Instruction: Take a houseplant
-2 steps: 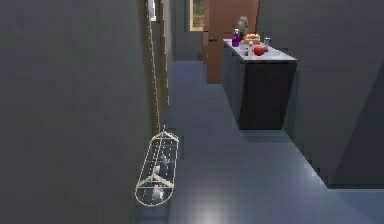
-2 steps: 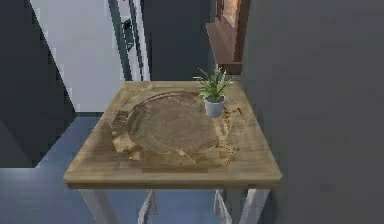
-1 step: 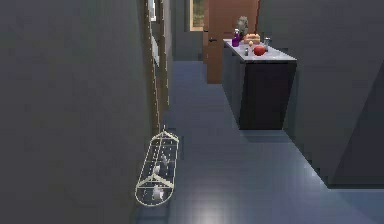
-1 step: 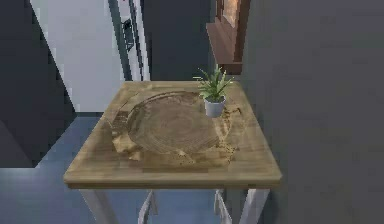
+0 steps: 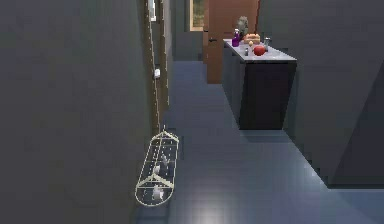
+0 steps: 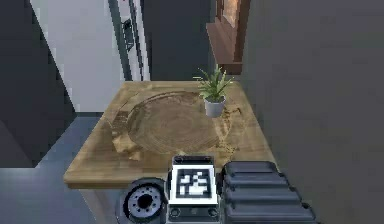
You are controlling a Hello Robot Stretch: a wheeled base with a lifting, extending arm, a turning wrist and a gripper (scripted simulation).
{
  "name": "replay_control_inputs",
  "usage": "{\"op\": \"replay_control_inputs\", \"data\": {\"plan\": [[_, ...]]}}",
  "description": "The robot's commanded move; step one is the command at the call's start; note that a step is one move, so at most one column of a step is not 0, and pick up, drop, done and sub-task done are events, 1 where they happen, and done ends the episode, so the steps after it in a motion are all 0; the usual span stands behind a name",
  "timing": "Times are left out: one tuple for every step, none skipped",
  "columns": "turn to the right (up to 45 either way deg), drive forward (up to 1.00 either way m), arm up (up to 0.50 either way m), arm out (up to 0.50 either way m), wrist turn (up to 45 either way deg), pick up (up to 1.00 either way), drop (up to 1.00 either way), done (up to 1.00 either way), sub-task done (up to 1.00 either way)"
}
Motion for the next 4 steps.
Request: {"op": "replay_control_inputs", "data": {"plan": [[0.0,0.00,0.00,0.24,0.0,0.00,0.00,0.00,0.00],[0.0,0.00,0.00,0.00,45.0,0.00,0.00,0.00,0.00],[0.0,0.00,0.00,0.00,45.0,0.00,0.00,0.00,0.00],[0.0,0.00,0.00,0.00,45.0,0.00,0.00,0.00,0.00]]}}
